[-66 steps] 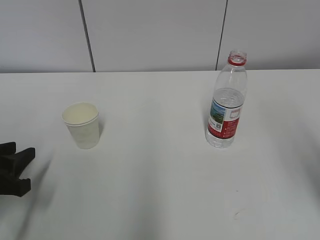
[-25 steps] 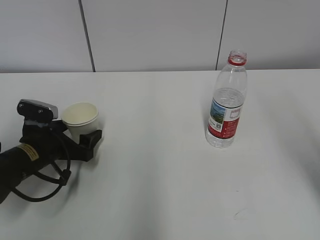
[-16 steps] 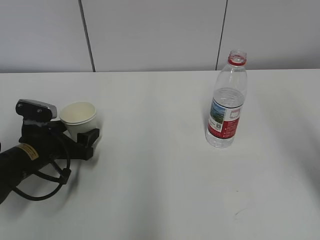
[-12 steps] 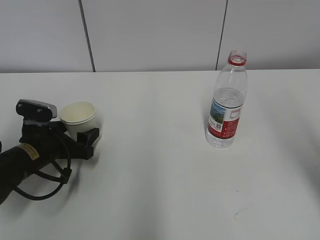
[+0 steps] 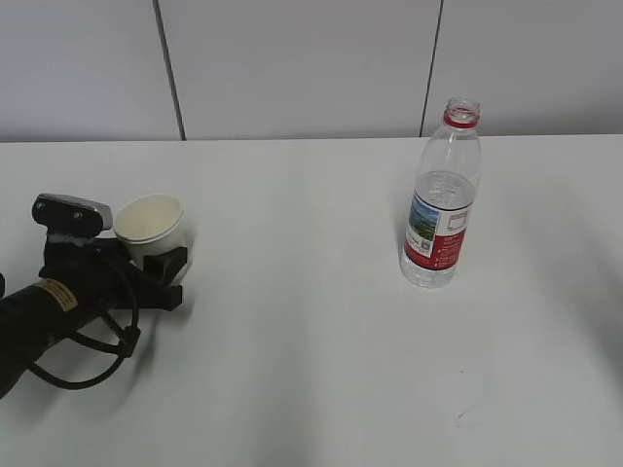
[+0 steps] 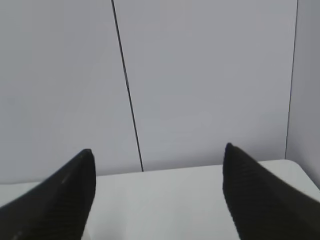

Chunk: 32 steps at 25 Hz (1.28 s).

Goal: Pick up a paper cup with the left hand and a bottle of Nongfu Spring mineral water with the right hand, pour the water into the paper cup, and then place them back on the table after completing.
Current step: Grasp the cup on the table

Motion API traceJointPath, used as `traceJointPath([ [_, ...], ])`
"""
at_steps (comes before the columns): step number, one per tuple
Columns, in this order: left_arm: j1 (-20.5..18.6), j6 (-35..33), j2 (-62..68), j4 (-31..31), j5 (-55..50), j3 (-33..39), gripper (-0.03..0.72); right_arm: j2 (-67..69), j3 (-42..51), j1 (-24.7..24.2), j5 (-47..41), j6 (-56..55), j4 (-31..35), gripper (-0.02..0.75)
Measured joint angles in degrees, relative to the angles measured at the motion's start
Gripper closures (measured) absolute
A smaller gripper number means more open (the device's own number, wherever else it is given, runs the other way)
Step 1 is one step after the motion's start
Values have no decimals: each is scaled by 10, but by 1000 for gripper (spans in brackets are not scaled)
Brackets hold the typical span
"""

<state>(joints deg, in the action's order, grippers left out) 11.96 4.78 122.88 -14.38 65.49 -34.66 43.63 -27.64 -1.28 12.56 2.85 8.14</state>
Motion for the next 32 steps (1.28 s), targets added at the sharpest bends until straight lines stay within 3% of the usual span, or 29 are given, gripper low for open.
traceJointPath([
  [8, 0, 0, 0, -4, 2, 0, 278, 123, 14, 0, 46, -34, -87, 150],
  [16, 0, 0, 0, -4, 2, 0, 279, 263, 42, 0, 197, -142, -288, 150],
  [32, 0, 0, 0, 8, 2, 0, 279, 473, 46, 0, 400, -155, -313, 150],
])
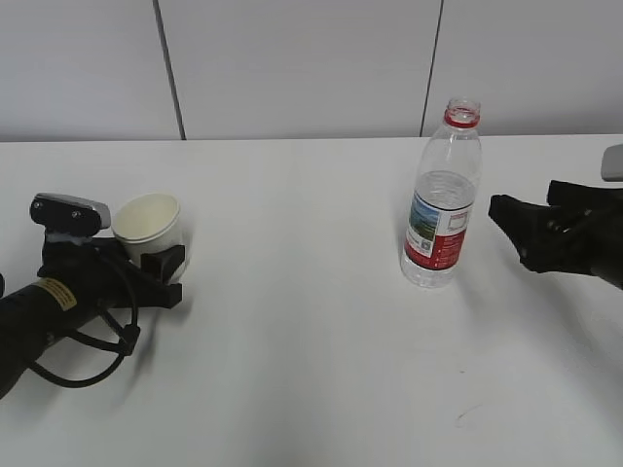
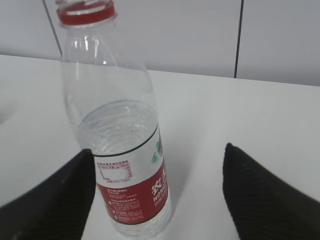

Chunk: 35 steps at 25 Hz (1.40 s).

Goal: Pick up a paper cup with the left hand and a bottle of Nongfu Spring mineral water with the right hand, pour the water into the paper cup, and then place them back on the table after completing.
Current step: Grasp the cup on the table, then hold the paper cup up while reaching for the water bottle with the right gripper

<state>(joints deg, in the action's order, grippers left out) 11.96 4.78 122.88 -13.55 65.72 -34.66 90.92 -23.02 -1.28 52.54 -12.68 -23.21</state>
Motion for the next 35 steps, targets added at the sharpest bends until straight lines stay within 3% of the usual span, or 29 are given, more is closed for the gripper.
traceJointPath([
  [16, 0, 0, 0, 0, 0, 0, 280, 95, -1, 0, 115, 0, -12, 150],
  [35, 0, 0, 1, -1, 2, 0, 281, 211, -72, 0, 128, -1, -58, 95],
])
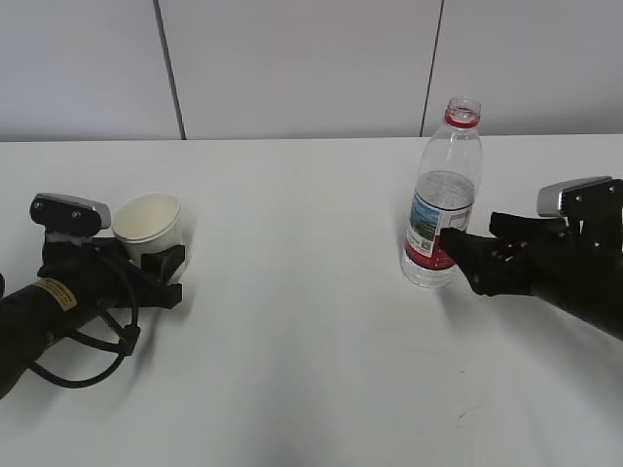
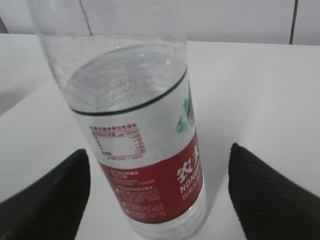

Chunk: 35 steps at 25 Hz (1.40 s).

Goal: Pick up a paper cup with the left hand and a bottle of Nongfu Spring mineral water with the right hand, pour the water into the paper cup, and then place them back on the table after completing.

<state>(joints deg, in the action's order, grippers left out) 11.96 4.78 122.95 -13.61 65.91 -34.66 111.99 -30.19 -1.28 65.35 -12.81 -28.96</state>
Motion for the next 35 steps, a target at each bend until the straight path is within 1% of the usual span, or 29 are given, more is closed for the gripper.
traceJointPath([
  [7, 0, 0, 0, 0, 0, 0, 281, 33, -55, 17, 0, 0, -15, 94],
  [13, 0, 0, 0, 0, 0, 0, 281, 53, -90, 43, 0, -1, -6, 94],
  [21, 0, 0, 0, 0, 0, 0, 281, 97, -141, 45, 0, -4, -4, 94],
  [25, 0, 0, 0, 0, 0, 0, 281, 99, -148, 45, 0, -4, -4, 99],
  [28, 0, 0, 0, -10, 0, 0, 281, 99, -150, 45, 0, -4, -4, 146],
  [32, 0, 4, 0, -67, 0, 0, 281, 99, -151, 45, 1, -4, -4, 260],
  [35, 0, 28, 0, -105, 2, 0, 281, 99, -151, 45, 2, -4, -1, 313],
])
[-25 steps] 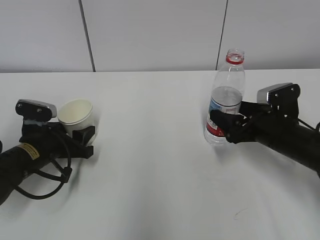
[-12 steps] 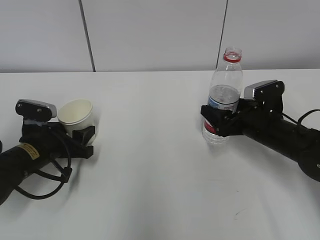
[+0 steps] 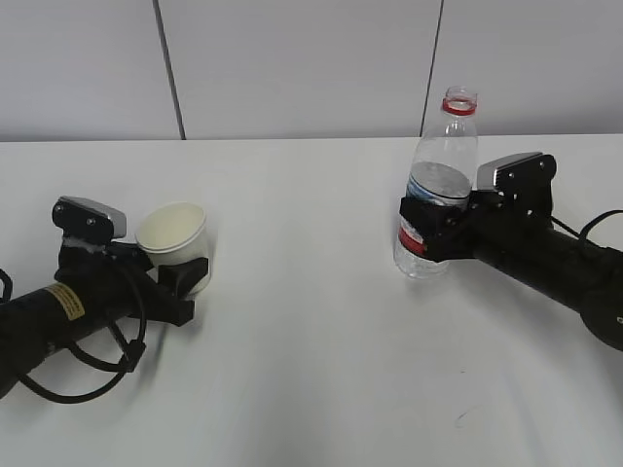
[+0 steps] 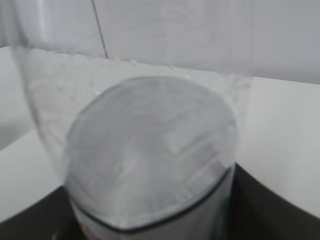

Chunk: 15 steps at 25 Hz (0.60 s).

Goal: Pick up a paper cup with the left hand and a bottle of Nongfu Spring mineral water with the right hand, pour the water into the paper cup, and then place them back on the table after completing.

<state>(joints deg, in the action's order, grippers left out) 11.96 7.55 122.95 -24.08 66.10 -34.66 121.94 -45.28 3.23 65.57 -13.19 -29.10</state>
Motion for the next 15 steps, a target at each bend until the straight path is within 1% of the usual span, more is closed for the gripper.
traceJointPath([
  [4, 0, 9, 0, -37, 1, 0, 281, 0, 0, 0, 1, 0, 4, 339],
  [8, 3, 15, 1, -101, -3, -11, 281, 0, 0, 0, 1, 14, 4, 339],
  [11, 22, 30, 1, -119, -6, -23, 281, -2, 0, 0, -5, 34, 3, 340],
  [15, 63, 35, 2, -121, -6, -39, 282, -17, 0, 0, -36, 53, -9, 340],
])
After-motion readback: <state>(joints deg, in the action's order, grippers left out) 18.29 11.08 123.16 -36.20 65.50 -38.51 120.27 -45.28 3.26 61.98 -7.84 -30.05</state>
